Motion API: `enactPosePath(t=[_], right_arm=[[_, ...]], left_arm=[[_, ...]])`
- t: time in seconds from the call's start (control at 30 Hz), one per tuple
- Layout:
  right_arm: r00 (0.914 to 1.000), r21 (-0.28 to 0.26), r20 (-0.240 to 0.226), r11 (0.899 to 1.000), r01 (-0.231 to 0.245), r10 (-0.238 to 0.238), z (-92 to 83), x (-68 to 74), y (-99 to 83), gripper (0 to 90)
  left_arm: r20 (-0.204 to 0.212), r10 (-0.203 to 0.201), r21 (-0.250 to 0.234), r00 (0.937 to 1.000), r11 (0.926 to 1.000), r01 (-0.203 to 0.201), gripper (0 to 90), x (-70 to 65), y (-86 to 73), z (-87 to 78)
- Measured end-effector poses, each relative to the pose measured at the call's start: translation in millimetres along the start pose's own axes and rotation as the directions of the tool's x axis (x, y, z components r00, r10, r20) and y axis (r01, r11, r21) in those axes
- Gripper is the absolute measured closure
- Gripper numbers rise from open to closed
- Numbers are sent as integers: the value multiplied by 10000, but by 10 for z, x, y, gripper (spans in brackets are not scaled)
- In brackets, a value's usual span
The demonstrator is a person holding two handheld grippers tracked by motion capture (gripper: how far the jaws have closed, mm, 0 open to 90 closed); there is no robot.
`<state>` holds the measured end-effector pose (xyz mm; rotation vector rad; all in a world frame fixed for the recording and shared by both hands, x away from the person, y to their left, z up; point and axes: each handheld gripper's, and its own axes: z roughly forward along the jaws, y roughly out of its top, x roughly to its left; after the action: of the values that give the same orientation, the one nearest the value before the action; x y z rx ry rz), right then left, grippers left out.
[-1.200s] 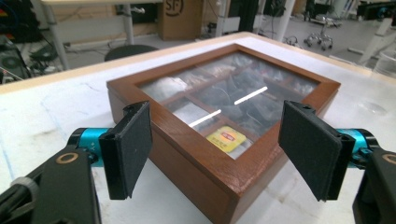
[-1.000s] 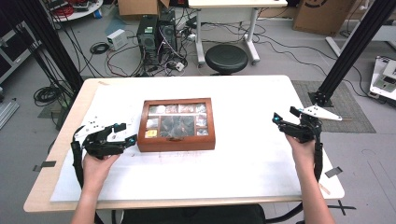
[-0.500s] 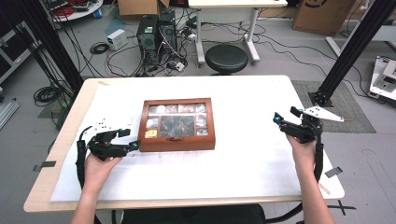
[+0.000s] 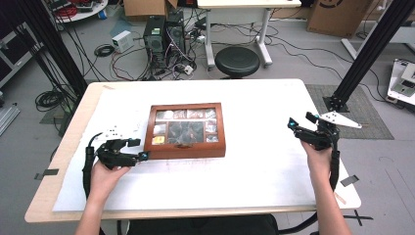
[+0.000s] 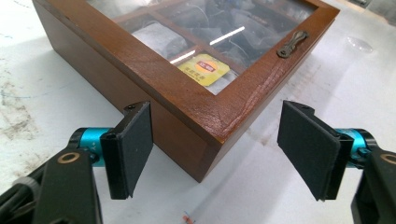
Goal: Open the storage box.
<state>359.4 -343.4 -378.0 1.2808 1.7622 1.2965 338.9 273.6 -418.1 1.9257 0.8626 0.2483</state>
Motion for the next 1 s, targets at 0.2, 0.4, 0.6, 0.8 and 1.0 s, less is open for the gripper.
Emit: enactPosePath(t=[0.2,0.4,0.6,0.8,1.0], right_arm=[[10000,49,-70,10000,60,-60,12,8,-2,244],[9999,92,-74,9999,106,-106,18,14,-2,244],[9999,96,-20,9999,108,-108,21,13,-4,244],[9999,124,30,9998,161,-162,30,13,-6,244],[9998,110,64,9998,186,-187,39,18,-5,244]], left_arm=[[-100,130,568,9999,9983,-124,326,-12,-13,61],[-488,405,1040,9980,9940,-353,388,-30,-14,110],[-634,588,1253,9963,9908,-505,438,-53,-12,136],[-741,789,1032,9941,9921,-711,480,-74,0,88],[-768,742,908,9943,9936,-671,489,-96,15,74]])
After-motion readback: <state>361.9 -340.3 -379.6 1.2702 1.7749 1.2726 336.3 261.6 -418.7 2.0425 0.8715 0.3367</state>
